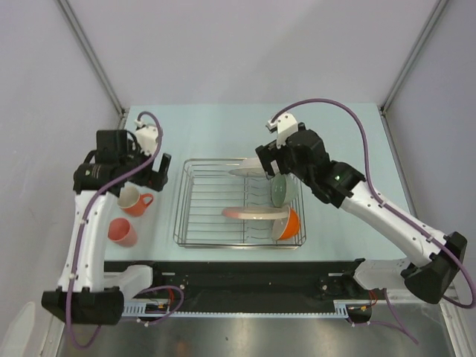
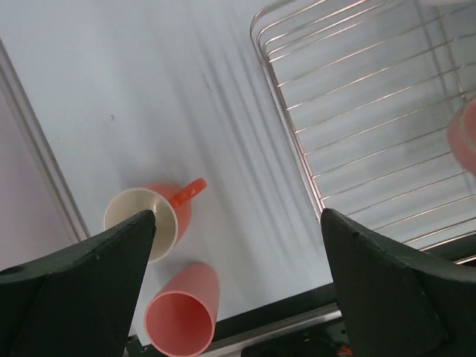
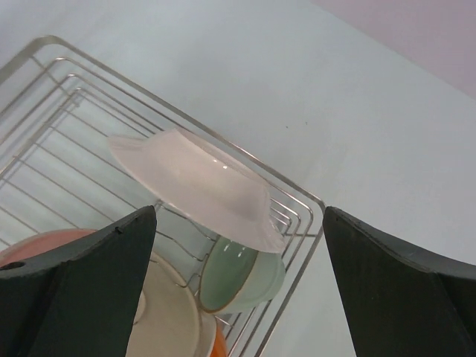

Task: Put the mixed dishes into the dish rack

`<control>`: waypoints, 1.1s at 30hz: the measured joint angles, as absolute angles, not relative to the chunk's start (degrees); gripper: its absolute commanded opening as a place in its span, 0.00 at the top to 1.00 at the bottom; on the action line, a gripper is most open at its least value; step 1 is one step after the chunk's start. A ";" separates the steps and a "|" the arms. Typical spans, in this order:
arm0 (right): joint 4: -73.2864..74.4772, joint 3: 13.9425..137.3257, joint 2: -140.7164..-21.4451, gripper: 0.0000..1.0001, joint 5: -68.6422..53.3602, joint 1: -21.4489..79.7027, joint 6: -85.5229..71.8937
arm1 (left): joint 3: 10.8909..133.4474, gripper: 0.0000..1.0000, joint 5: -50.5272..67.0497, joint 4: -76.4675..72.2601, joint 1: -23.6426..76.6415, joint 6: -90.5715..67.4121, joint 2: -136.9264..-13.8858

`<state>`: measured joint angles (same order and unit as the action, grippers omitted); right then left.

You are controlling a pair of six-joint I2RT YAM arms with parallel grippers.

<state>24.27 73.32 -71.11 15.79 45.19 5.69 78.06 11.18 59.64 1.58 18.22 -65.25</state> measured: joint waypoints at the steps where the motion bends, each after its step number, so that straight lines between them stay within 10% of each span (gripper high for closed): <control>1: 24.25 73.17 -71.81 0.00 16.47 44.82 4.43 | 75.94 0.03 10.50 60.20 1.28 19.00 -62.72; 27: 20.88 63.75 -58.28 0.19 26.09 41.58 -9.23 | 47.72 0.18 3.29 39.59 -10.26 29.54 -66.02; 33: 22.44 63.57 -58.61 0.20 27.59 39.90 -11.22 | 46.04 0.39 3.20 36.18 -10.70 30.17 -70.00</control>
